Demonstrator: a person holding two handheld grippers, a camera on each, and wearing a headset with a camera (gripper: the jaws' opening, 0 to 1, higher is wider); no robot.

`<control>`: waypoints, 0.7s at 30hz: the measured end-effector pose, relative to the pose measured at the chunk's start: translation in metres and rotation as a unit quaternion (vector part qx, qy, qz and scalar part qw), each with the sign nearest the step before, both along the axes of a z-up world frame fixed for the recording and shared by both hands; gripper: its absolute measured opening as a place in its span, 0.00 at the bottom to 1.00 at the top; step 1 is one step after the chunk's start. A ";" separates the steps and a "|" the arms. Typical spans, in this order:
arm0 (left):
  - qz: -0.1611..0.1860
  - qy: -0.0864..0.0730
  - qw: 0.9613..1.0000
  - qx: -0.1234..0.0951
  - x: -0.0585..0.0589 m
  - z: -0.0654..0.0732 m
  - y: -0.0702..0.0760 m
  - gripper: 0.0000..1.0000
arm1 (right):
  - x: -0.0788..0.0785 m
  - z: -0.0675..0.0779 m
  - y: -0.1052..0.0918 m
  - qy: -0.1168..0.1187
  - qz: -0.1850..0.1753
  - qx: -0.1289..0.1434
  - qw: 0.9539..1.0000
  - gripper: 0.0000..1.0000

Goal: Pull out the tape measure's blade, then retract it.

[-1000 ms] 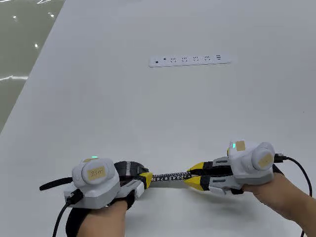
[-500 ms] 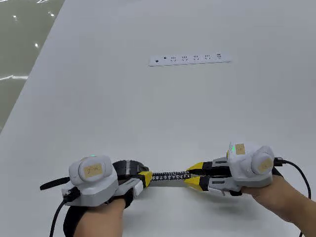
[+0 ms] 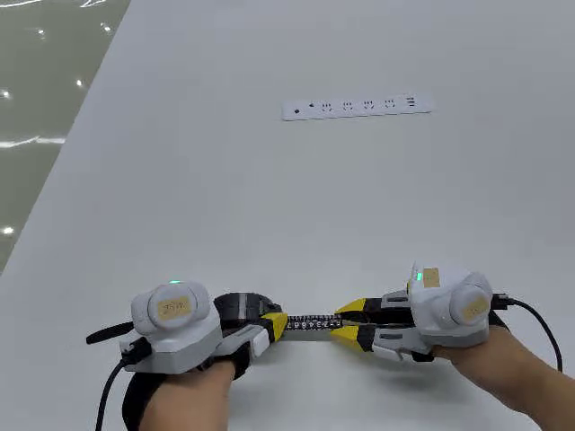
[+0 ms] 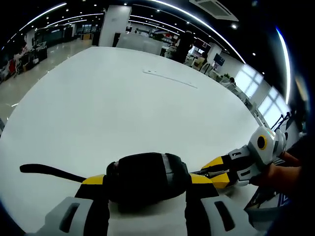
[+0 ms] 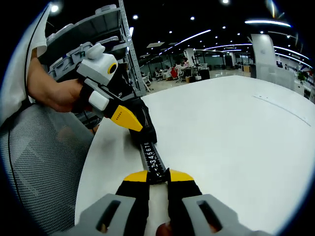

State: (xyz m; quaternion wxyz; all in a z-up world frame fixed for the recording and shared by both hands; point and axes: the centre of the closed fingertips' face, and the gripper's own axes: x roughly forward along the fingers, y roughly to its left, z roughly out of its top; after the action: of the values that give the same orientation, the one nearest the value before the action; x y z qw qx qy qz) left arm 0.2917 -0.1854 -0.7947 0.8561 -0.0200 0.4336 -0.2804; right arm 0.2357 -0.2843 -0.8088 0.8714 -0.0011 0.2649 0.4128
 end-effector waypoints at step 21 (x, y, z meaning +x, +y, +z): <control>0.010 -0.011 1.000 -0.022 0.002 0.003 0.001 0.61 | 0.002 0.007 0.001 -0.014 -0.009 0.012 1.000 0.11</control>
State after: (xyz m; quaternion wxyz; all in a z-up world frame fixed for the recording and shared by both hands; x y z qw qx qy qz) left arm 0.2933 -0.1846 -0.7913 0.8629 -0.0400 0.4180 -0.2813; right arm 0.2374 -0.2836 -0.8014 0.8786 0.0061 0.2478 0.4081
